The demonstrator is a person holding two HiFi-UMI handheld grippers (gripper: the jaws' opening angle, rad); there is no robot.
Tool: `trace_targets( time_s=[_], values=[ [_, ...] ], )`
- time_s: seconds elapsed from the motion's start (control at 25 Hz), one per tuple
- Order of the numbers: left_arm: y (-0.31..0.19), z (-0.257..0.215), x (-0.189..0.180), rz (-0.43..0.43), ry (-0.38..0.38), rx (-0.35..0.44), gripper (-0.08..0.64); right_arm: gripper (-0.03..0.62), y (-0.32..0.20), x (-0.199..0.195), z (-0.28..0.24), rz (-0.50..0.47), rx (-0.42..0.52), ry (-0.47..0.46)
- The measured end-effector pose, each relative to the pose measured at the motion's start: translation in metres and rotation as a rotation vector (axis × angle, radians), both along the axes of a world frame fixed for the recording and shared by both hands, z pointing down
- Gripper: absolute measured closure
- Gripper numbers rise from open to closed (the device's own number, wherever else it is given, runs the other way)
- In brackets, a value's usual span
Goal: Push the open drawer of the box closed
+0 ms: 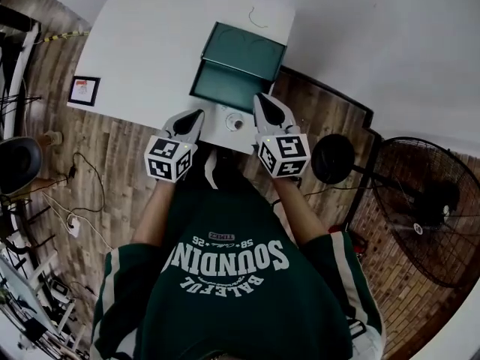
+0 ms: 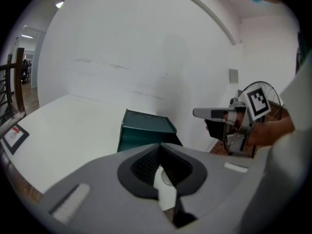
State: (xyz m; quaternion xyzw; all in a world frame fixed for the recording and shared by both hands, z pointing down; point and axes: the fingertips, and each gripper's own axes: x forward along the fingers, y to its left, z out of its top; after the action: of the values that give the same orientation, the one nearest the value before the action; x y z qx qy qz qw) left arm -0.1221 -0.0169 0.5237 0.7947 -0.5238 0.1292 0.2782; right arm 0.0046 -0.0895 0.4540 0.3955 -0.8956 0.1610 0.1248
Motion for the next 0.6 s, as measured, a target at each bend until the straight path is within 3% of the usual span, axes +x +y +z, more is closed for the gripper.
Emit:
trace_targets(
  time_s=[0.4, 0.6],
  values=[
    [0.002, 0.052, 0.025, 0.043, 0.007, -0.124, 0.506, 0.591, 0.002, 0.012, 0.022, 0.046, -0.045, 0.016],
    [0.001, 0.075, 0.04, 0.05, 0.027, -0.19, 0.411, 0.591, 0.004, 0.017, 0.024, 0.071, -0.056, 0.014]
  ],
)
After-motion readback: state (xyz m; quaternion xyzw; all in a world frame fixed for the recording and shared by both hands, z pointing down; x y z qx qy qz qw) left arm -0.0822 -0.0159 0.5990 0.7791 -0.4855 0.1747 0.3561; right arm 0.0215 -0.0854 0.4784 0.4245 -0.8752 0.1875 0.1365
